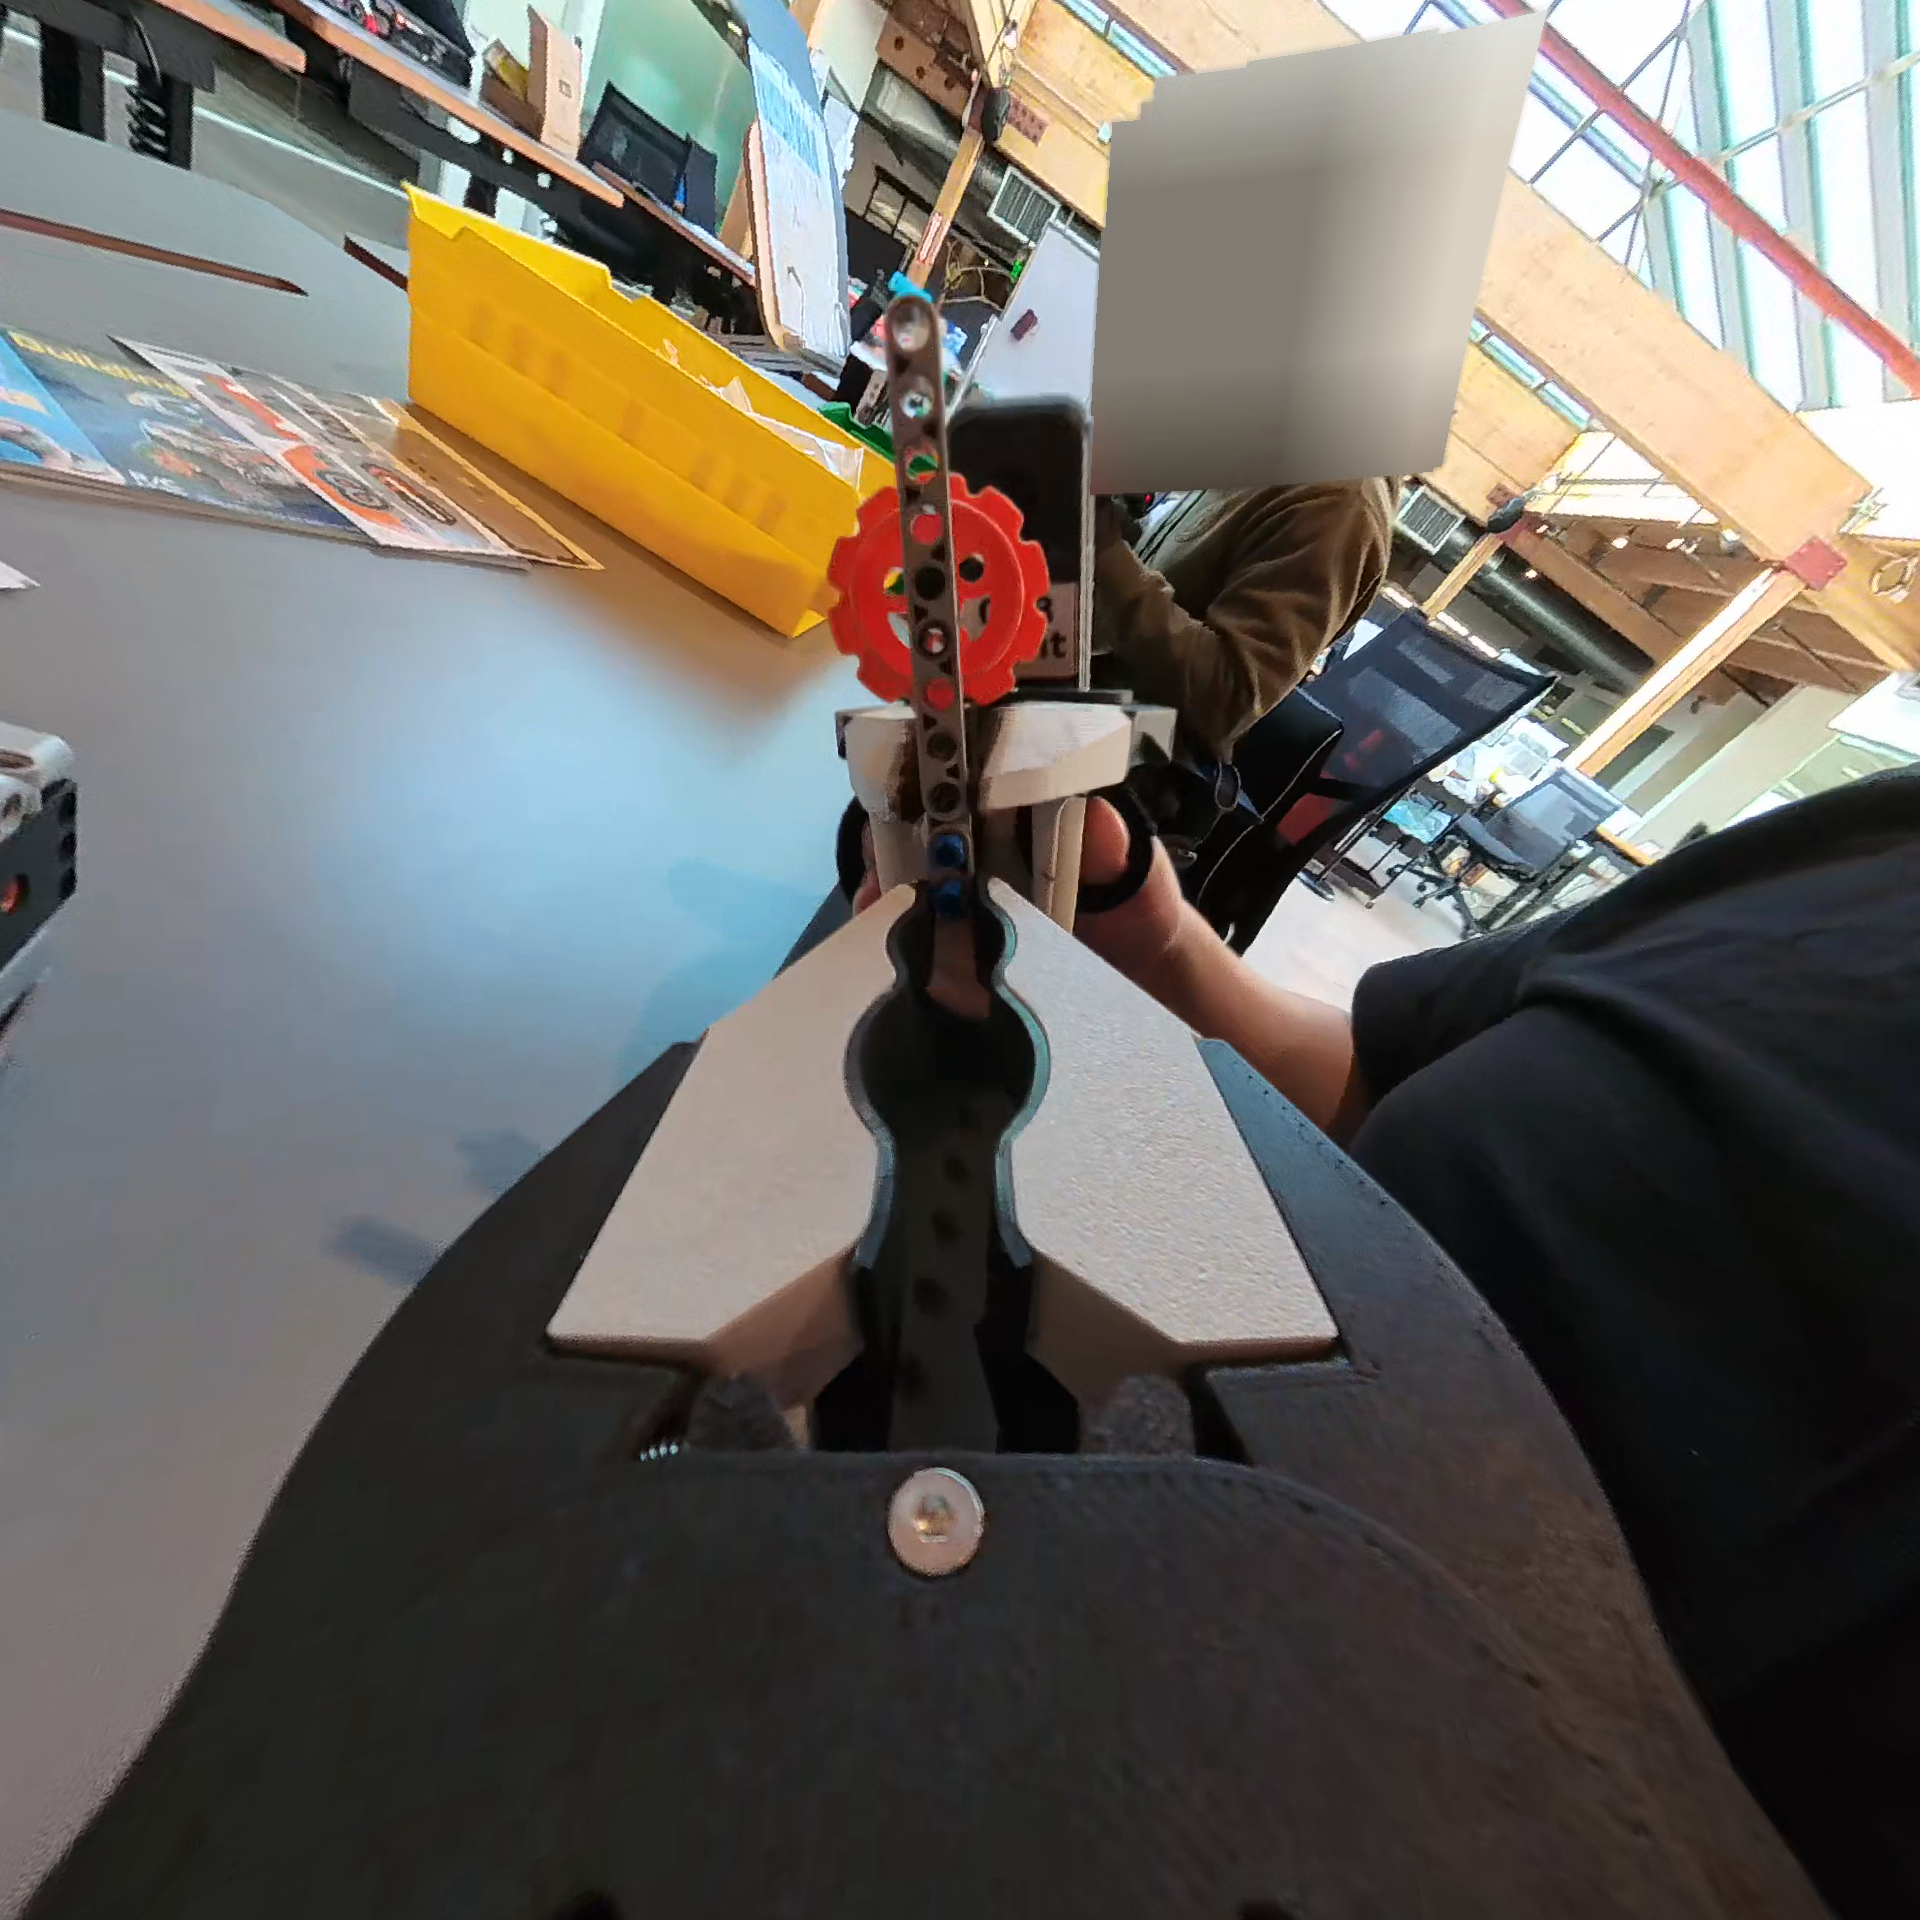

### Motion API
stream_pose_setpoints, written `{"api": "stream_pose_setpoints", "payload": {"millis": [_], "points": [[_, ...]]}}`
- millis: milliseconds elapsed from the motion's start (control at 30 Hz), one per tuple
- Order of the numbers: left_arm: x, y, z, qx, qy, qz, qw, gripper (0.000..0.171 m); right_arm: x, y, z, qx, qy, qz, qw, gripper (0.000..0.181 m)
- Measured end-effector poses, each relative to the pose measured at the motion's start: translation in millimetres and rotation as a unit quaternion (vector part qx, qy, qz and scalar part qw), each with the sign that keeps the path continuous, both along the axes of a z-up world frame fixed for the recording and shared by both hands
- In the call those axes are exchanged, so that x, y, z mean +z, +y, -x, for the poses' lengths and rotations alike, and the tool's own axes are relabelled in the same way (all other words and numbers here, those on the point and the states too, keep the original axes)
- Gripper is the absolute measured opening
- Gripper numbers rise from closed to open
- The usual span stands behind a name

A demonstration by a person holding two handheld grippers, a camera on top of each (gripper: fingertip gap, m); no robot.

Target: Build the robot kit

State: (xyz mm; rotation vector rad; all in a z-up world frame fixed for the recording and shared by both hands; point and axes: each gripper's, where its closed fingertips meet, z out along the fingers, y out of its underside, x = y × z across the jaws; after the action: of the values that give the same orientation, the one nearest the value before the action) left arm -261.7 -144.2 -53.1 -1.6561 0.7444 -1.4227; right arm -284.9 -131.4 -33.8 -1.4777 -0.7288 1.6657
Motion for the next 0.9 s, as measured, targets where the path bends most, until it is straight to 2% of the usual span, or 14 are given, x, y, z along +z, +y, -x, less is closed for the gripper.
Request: {"api": "stream_pose_setpoints", "payload": {"millis": [233, 500, 667, 700, 800, 833, 900], "points": [[-1, -2, 4, 0.005, 0.028, -0.023, 0.999, 0.005, -2, -4, 2, 0.023, -0.025, -0.051, 0.998, 0.008], [-3, 3, 3, -0.013, 0.033, -0.023, 0.999, 0.005, -10, -4, 4, 0.065, -0.04, -0.038, 0.996, 0.007], [0, 10, 5, -0.024, 0.016, -0.004, 1.0, 0.005, -7, 6, 6, 0.079, -0.023, 0.003, 0.997, 0.006], [1, 13, 8, -0.018, 0.018, -0.009, 1.0, 0.006, -7, 12, 6, 0.07, -0.018, 0.014, 0.997, 0.006], [2, 21, 29, 0.012, 0.05, -0.045, 0.998, 0.03, -8, 37, -1, 0.023, -0.005, 0.051, 0.998, 0.006], [3, 25, 41, 0.029, 0.064, -0.064, 0.995, 0.03, -7, 44, -4, 0.015, 0.004, 0.068, 0.998, 0.005], [5, 45, 76, 0.105, 0.09, -0.113, 0.984, 0.033, -8, 55, -8, 0.004, 0.013, 0.084, 0.996, 0.005]]}}
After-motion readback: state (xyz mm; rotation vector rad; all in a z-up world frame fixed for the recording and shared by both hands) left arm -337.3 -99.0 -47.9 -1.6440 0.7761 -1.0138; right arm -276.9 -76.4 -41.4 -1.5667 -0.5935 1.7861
